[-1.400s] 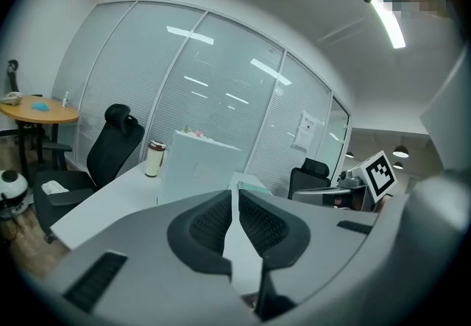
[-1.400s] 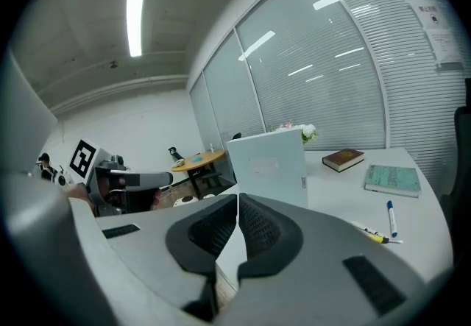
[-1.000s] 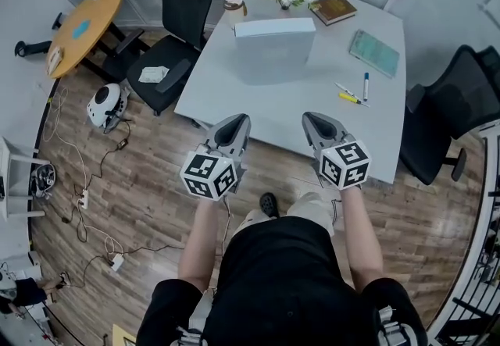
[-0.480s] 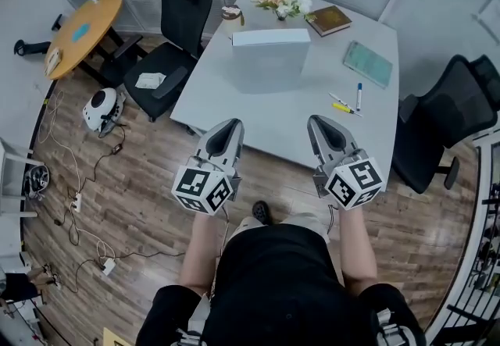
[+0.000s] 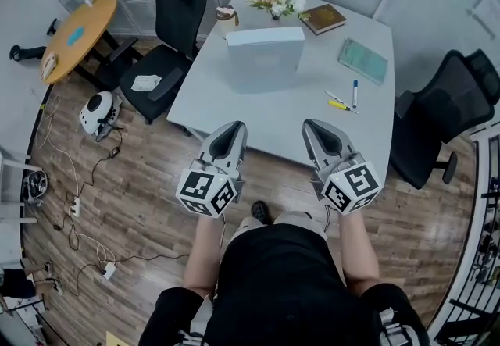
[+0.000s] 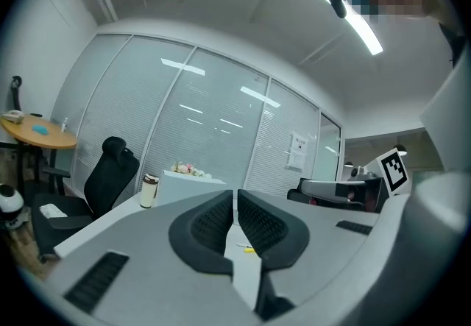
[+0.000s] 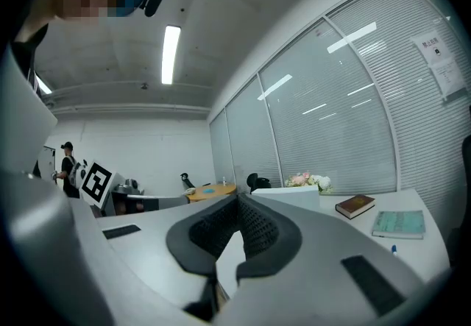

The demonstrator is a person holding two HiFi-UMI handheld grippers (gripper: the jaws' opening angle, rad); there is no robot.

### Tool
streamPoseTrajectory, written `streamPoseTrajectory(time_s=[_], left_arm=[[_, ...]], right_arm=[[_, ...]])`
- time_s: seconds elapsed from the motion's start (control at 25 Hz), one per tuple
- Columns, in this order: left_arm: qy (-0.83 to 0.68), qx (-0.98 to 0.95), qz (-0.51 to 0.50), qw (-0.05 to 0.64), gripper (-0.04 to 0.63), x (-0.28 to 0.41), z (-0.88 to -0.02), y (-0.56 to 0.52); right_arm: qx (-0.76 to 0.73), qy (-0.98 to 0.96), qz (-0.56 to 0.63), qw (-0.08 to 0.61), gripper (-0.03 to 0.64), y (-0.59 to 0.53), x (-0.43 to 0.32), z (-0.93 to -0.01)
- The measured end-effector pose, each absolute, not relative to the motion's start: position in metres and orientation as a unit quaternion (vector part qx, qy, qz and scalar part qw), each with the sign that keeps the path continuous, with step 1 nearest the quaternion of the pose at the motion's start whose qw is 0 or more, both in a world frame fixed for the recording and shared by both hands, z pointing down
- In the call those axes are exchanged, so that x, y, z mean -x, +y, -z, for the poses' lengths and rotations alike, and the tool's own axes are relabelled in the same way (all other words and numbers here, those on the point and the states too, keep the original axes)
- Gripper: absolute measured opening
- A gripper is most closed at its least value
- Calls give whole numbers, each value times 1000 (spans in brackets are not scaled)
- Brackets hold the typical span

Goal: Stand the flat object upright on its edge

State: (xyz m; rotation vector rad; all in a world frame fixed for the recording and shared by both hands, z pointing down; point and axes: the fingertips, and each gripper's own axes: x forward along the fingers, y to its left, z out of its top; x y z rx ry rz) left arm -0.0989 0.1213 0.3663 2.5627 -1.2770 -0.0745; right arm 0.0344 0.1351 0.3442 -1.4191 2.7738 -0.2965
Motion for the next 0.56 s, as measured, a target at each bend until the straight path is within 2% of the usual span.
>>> streamPoseTrajectory(time_s=[0.56], left_arm=[[-445, -884, 21, 146, 37, 106, -370, 122]], right_arm=[[440, 895, 76, -13, 15, 140, -20, -344]])
